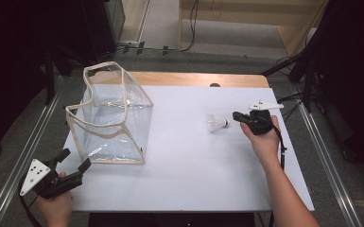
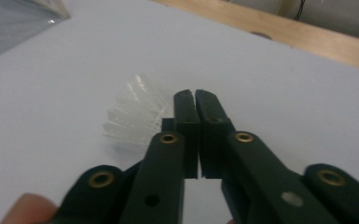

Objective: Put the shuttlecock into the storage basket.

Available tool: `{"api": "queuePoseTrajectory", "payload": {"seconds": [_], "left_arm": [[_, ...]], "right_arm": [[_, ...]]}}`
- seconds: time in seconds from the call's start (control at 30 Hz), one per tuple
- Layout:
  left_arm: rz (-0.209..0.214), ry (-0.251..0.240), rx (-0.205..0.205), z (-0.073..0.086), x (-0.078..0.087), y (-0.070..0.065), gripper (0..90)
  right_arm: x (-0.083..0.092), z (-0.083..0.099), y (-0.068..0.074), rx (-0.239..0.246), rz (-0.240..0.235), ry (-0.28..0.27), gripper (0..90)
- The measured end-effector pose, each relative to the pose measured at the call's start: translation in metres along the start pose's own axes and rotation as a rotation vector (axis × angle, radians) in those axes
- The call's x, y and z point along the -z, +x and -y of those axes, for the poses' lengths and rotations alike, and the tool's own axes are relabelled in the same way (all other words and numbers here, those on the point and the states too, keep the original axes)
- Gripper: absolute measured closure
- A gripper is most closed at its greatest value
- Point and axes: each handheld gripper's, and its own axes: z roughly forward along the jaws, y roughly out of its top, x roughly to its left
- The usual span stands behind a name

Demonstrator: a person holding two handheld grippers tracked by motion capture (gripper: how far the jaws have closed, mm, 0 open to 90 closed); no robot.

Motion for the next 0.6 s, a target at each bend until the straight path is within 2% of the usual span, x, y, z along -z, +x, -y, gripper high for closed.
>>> {"api": "queuePoseTrajectory", "payload": {"seconds": [0.13,0.33,0.47,0.5,0.6], "left_arm": [[0.000,0.000,0.000,0.000,0.000,0.000,13.8],[-0.001,0.000,0.000,0.000,0.000,0.000,13.8],[-0.001,0.000,0.000,0.000,0.000,0.000,13.8],[-0.001,0.000,0.000,0.000,0.000,0.000,13.8],[-0.001,-0.001,0.001,0.000,0.000,0.000,13.8]], "right_arm": [[-0.019,0.005,-0.010,-0.034,0.015,0.067,87.9],[-0.038,0.014,-0.022,-0.121,0.020,0.124,87.9],[-0.044,0.016,-0.023,-0.138,0.027,0.147,87.9],[-0.046,0.017,-0.024,-0.159,0.035,0.155,87.9],[-0.049,0.019,-0.024,-0.158,0.029,0.167,87.9]]}}
